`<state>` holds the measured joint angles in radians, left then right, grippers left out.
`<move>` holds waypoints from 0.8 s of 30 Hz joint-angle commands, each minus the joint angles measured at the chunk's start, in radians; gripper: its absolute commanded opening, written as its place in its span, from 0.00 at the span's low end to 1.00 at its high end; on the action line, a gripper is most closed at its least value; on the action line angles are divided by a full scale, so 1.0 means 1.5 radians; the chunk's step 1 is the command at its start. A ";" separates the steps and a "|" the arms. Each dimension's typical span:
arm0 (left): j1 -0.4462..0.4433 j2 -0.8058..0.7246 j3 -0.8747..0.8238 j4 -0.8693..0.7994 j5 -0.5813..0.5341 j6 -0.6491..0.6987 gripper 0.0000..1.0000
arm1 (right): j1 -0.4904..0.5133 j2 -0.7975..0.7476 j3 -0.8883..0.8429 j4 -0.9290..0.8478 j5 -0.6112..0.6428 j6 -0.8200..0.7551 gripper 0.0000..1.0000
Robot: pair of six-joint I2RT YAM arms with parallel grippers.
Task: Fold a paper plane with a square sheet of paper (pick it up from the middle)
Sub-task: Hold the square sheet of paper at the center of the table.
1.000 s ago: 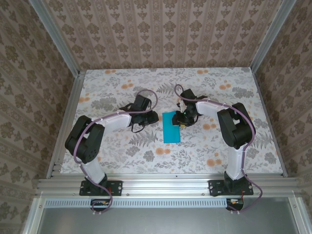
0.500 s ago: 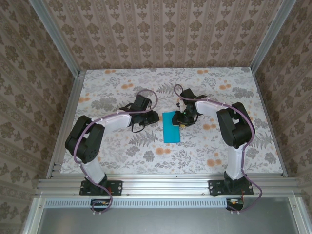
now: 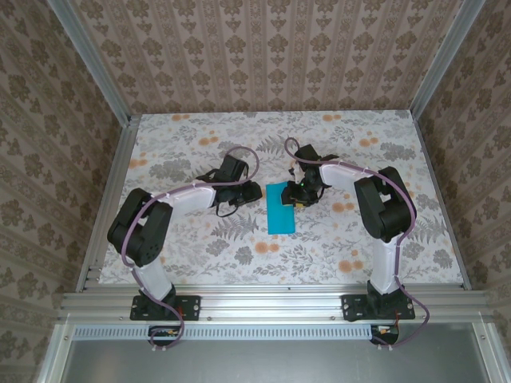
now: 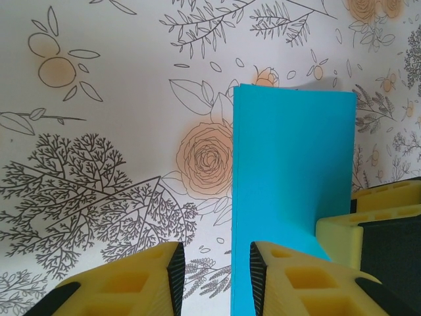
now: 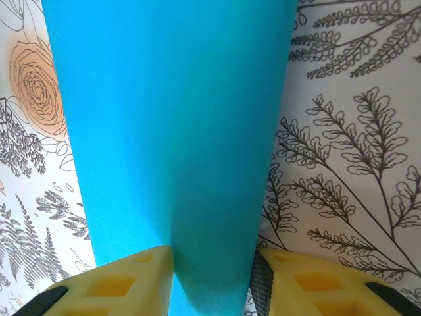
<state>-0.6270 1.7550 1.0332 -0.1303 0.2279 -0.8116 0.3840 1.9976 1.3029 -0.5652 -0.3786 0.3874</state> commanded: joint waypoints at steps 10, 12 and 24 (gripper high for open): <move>-0.007 0.035 0.014 0.037 0.056 -0.016 0.33 | 0.006 0.058 -0.011 -0.027 0.041 -0.024 0.41; -0.007 0.040 0.017 0.045 0.064 -0.018 0.33 | 0.006 0.061 -0.011 -0.027 0.040 -0.025 0.41; -0.019 0.075 0.029 0.083 0.114 -0.030 0.29 | 0.008 0.074 -0.006 -0.029 0.047 -0.010 0.41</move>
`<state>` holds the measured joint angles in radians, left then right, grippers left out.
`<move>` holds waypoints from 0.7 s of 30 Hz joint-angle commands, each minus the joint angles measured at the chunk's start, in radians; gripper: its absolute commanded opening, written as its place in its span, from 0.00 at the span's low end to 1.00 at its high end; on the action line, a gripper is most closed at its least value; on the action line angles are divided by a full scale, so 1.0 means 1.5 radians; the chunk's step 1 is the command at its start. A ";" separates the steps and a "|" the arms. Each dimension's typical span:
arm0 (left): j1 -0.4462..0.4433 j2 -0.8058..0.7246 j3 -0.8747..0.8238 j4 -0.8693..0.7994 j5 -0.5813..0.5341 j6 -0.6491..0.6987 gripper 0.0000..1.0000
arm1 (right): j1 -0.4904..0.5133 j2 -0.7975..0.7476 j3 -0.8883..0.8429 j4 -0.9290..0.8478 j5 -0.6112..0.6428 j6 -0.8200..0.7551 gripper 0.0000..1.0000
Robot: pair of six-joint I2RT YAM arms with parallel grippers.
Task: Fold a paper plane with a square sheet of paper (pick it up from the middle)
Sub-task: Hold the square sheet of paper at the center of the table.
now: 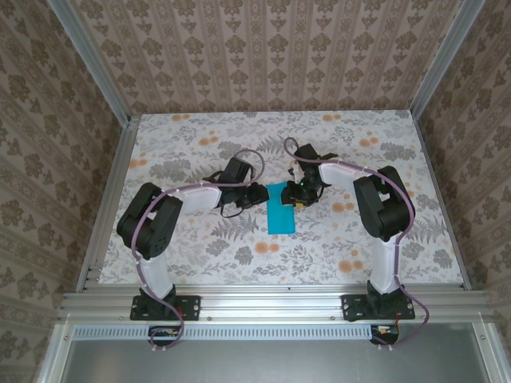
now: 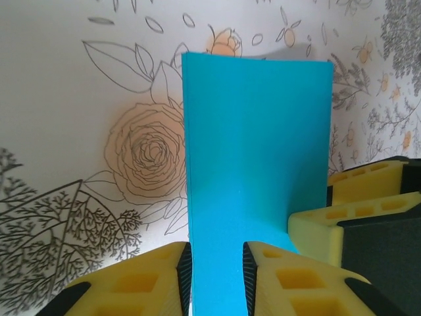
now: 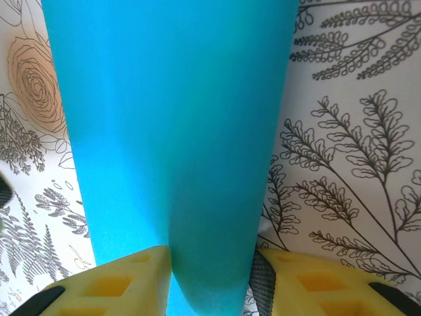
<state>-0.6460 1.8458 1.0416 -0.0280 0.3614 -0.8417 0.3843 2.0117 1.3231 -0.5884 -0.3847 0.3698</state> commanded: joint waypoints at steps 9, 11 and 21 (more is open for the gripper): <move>-0.016 0.037 0.034 0.024 0.042 -0.014 0.22 | 0.007 0.069 -0.017 -0.017 0.054 0.003 0.42; -0.017 0.041 0.036 0.025 0.043 -0.013 0.20 | 0.007 0.070 -0.016 -0.018 0.054 0.002 0.42; -0.027 0.068 0.059 0.004 0.044 -0.001 0.12 | 0.007 0.073 -0.015 -0.020 0.055 0.001 0.42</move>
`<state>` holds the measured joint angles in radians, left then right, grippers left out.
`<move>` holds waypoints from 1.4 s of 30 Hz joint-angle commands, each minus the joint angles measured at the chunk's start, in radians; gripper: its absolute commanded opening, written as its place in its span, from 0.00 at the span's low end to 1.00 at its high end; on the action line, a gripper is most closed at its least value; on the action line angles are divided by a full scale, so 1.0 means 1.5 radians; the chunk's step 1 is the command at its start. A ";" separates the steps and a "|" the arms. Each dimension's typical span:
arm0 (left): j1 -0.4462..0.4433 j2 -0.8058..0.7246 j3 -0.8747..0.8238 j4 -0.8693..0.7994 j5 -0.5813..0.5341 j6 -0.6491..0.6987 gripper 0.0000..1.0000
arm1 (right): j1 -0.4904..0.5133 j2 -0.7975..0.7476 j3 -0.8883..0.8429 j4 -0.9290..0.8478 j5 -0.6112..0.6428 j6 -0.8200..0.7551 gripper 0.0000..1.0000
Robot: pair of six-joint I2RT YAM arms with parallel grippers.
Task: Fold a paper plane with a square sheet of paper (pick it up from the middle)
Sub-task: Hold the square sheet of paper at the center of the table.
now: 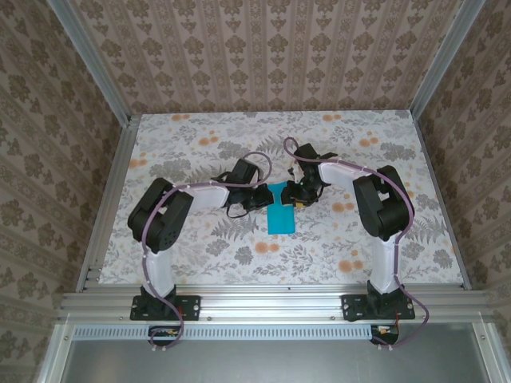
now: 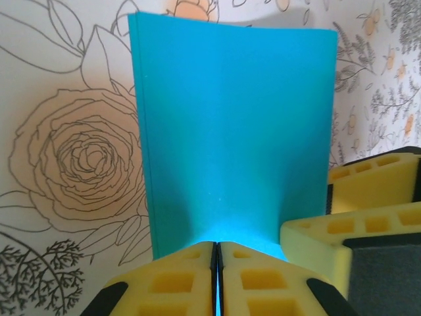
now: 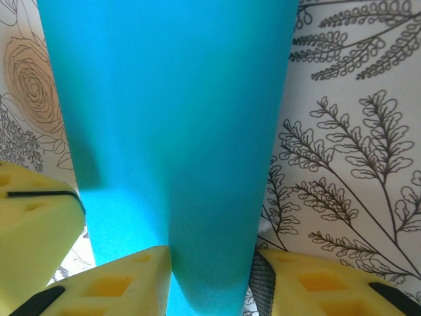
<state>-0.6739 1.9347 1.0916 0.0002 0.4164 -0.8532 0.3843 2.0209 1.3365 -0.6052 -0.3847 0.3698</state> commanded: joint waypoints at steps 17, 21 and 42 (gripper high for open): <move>-0.013 0.022 0.022 -0.083 -0.039 0.012 0.08 | 0.007 0.069 -0.019 -0.011 0.055 0.002 0.41; -0.012 0.019 0.023 -0.085 -0.042 0.012 0.07 | 0.007 0.071 -0.018 -0.010 0.055 0.002 0.42; -0.013 0.013 0.030 -0.108 -0.055 0.022 0.06 | 0.013 0.080 -0.014 -0.017 0.064 0.002 0.43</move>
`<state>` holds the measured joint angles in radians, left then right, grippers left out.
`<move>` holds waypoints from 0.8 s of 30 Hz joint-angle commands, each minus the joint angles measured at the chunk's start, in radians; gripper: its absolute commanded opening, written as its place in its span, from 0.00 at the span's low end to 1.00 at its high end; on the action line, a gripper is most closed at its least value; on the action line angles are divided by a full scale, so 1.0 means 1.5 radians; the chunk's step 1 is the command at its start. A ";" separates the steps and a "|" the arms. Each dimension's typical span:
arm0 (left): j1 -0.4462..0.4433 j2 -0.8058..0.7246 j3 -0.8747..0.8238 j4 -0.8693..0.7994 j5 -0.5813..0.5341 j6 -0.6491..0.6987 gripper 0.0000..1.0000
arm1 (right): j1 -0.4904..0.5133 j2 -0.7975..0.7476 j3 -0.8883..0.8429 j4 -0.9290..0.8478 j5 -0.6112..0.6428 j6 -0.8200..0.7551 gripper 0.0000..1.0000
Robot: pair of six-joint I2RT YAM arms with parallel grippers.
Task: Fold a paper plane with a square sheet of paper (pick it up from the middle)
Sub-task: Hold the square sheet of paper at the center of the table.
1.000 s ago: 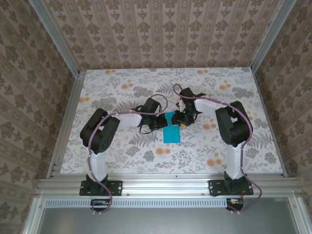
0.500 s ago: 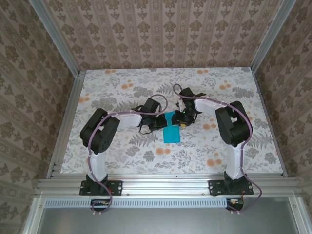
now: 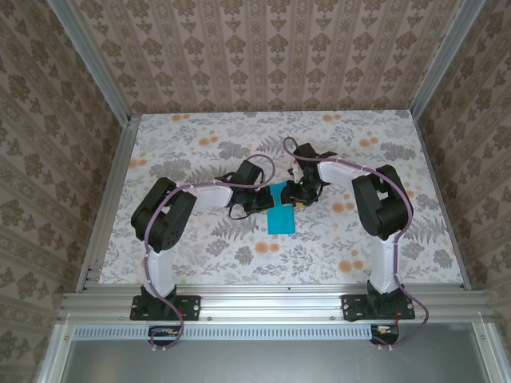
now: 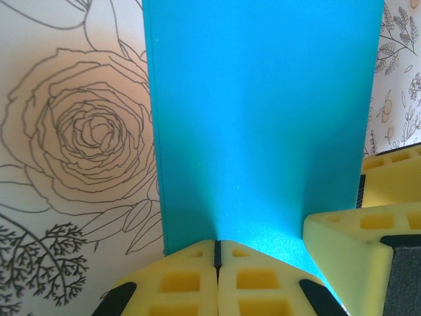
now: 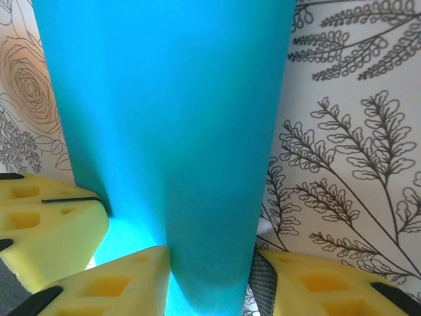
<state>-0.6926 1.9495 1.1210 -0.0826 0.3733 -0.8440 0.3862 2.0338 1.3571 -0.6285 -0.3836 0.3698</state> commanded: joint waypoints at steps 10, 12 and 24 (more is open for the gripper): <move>-0.003 0.020 0.009 -0.112 -0.050 0.029 0.05 | 0.003 -0.087 -0.043 0.053 0.047 0.066 0.55; -0.005 0.025 0.008 -0.113 -0.049 0.030 0.04 | -0.003 -0.119 -0.056 0.066 0.046 0.076 0.56; -0.012 0.037 0.030 -0.107 -0.037 0.032 0.05 | 0.003 -0.123 -0.074 0.086 -0.028 0.058 0.48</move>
<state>-0.7010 1.9556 1.1591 -0.1581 0.3435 -0.8165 0.3847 1.8214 1.2560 -0.4824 -0.4011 0.4675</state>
